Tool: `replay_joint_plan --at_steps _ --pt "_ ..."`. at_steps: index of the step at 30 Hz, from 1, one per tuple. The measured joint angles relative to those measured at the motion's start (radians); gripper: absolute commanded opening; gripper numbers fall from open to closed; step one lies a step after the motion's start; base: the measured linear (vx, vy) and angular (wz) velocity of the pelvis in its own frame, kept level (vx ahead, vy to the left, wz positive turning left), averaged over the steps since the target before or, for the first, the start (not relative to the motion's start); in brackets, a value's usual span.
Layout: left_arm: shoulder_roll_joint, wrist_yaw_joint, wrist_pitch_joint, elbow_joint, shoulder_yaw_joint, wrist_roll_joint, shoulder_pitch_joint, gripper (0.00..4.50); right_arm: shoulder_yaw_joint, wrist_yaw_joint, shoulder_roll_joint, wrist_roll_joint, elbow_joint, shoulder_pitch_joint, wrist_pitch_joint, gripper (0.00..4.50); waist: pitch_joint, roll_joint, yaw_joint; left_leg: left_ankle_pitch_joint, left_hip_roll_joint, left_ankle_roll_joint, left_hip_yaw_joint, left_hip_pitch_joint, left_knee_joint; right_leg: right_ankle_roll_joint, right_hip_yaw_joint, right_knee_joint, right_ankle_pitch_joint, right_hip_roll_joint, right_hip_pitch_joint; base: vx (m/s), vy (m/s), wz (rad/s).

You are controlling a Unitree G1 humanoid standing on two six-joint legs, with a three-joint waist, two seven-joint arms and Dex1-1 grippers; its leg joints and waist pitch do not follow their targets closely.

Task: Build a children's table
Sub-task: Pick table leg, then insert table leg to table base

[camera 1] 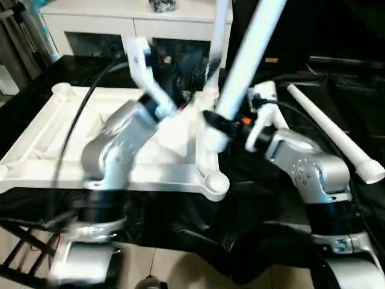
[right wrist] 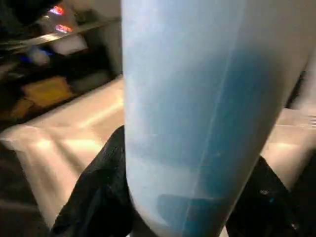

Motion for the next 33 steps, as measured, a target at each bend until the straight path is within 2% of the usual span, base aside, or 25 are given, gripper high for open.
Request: replay_joint_plan --at_steps 2,5,12,16,19,23,24,27,28,33 --pt "0.120 -0.121 -0.020 0.005 -0.091 0.066 0.044 2.78 0.000 -0.009 -0.023 -0.022 0.009 0.021 -0.015 1.90 0.000 0.000 -0.001 0.000 0.000 0.000 0.000 0.000 -0.001 0.001 0.000 0.000 0.000 0.000 -0.001 0.000 0.000 0.00" --pt "0.216 -0.265 -0.033 0.026 -0.198 0.123 0.096 2.78 0.003 -0.012 -0.042 -0.046 0.016 0.044 -0.020 1.90 0.000 0.001 -0.002 0.000 0.000 0.000 0.001 -0.001 -0.001 0.001 0.001 0.000 0.000 0.000 -0.002 0.000 0.000 0.00" --pt "0.294 -0.423 -0.059 0.079 -0.330 0.204 0.101 2.78 0.019 0.000 -0.044 -0.056 0.015 0.046 -0.026 1.90 0.000 0.001 -0.004 0.000 0.000 -0.001 0.001 0.001 -0.001 0.000 0.002 0.002 0.000 0.000 -0.002 0.000 0.000 0.00" --pt "0.335 -0.510 -0.169 0.231 -0.437 0.332 0.078 2.43 0.039 0.010 -0.050 -0.070 0.015 0.048 -0.043 1.90 0.000 0.004 -0.008 0.000 0.000 -0.001 0.001 0.002 -0.001 0.000 0.002 0.002 0.001 0.000 -0.001 0.000 0.000 0.00" --pt "0.335 -0.527 -0.245 0.334 -0.471 0.390 0.067 2.04 0.042 0.016 -0.053 -0.079 0.014 0.056 -0.045 1.90 0.000 0.004 -0.010 0.001 0.000 -0.001 0.001 0.001 -0.001 0.000 0.002 0.002 0.001 0.000 -0.001 0.000 0.000 0.00" --pt "0.328 -0.526 -0.318 0.424 -0.484 0.433 0.030 1.84 0.046 0.024 -0.060 -0.087 0.014 0.071 -0.045 1.90 0.000 0.004 -0.011 0.001 0.000 -0.001 0.001 0.001 -0.001 0.000 0.002 0.001 0.001 0.000 -0.001 0.000 0.000 0.00" --pt "0.323 -0.527 -0.334 0.448 -0.488 0.445 0.020 1.60 0.047 0.024 -0.060 -0.088 0.014 0.074 -0.045 1.90 0.000 0.004 -0.011 0.001 0.000 -0.001 0.001 0.001 -0.001 0.000 0.002 0.001 0.001 0.000 -0.001 0.000 0.000 0.00" --pt "0.306 -0.529 -0.367 0.490 -0.488 0.458 0.007 1.54 0.050 0.026 -0.062 -0.088 0.014 0.077 -0.045 1.90 0.000 0.004 -0.016 0.001 0.000 -0.001 0.001 0.001 -0.001 0.000 0.002 0.002 0.001 0.000 -0.001 0.000 0.000 0.00" --pt "0.296 -0.536 -0.387 0.521 -0.488 0.463 -0.002 1.34 0.052 0.027 -0.063 -0.088 0.012 0.077 -0.045 1.90 0.000 0.005 -0.018 0.001 0.000 -0.001 0.001 0.001 -0.001 0.000 0.002 0.002 0.001 0.000 -0.001 0.000 0.000 0.00" --pt "0.286 -0.560 -0.412 0.568 -0.488 0.463 -0.019 0.97 0.054 0.040 -0.066 -0.090 0.005 0.077 -0.045 1.90 0.000 0.005 -0.026 0.001 0.000 -0.001 0.001 0.001 -0.001 0.000 0.002 0.002 0.001 0.000 -0.001 0.000 0.000 0.00"
